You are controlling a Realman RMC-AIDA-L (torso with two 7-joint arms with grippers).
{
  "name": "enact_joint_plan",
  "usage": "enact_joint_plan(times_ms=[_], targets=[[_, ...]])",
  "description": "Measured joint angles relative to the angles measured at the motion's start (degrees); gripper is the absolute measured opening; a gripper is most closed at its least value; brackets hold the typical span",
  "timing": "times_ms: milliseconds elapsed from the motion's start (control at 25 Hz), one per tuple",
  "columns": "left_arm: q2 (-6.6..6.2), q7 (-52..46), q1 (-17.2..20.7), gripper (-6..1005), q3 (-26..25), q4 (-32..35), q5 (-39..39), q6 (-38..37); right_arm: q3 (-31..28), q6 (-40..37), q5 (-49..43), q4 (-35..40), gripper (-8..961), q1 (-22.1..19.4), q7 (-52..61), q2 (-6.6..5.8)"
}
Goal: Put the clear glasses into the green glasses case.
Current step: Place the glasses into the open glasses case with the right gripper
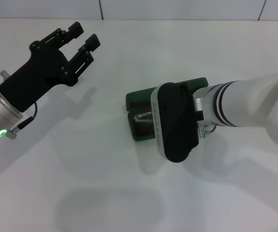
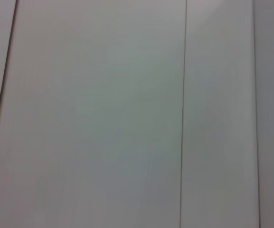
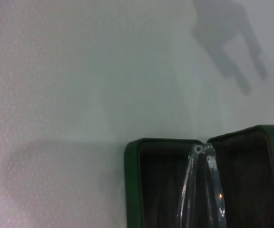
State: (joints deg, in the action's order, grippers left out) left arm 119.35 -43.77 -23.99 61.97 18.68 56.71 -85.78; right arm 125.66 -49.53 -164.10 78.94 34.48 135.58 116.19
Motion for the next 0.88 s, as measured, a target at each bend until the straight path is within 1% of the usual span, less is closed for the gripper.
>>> enact_joint_plan(times_ms=[80,520,720,880], targets=[[-0.02,0.0,0.0,485,0.0,0.0,0.0,0.0,0.1,0.0,0.0,0.0,113,0.0,0.0,0.0],[-0.09,0.0,0.2,486,0.1,-0.2,0.0,0.0,0.0,-1.6,0.2,1.7,222,-0.1,0.0,0.0],[-0.09,0.0,0.1,486,0.1,-0.3,0.0,-0.1,-1.1,-5.0,0.5,3.8,435,-0.1,0.0,0.0],[-0.09,0.0,0.3,486,0.1,-0.2,0.0,-0.3,-1.4,-6.0,0.8,5.0,436,-0.3,0.0,0.0]])
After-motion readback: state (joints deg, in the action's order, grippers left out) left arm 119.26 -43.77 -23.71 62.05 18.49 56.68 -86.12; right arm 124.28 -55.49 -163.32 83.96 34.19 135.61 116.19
